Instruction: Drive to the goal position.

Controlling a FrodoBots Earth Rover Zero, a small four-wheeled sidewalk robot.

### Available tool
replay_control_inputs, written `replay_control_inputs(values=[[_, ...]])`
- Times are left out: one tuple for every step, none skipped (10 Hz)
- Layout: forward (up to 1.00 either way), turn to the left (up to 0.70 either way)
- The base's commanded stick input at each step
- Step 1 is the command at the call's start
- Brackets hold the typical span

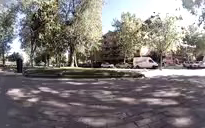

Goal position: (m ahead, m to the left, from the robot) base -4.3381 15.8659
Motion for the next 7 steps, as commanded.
replay_control_inputs(values=[[0.00,0.00],[0.00,0.00],[0.00,0.00],[0.00,0.00],[0.00,0.42],[0.00,0.70],[0.00,0.70]])
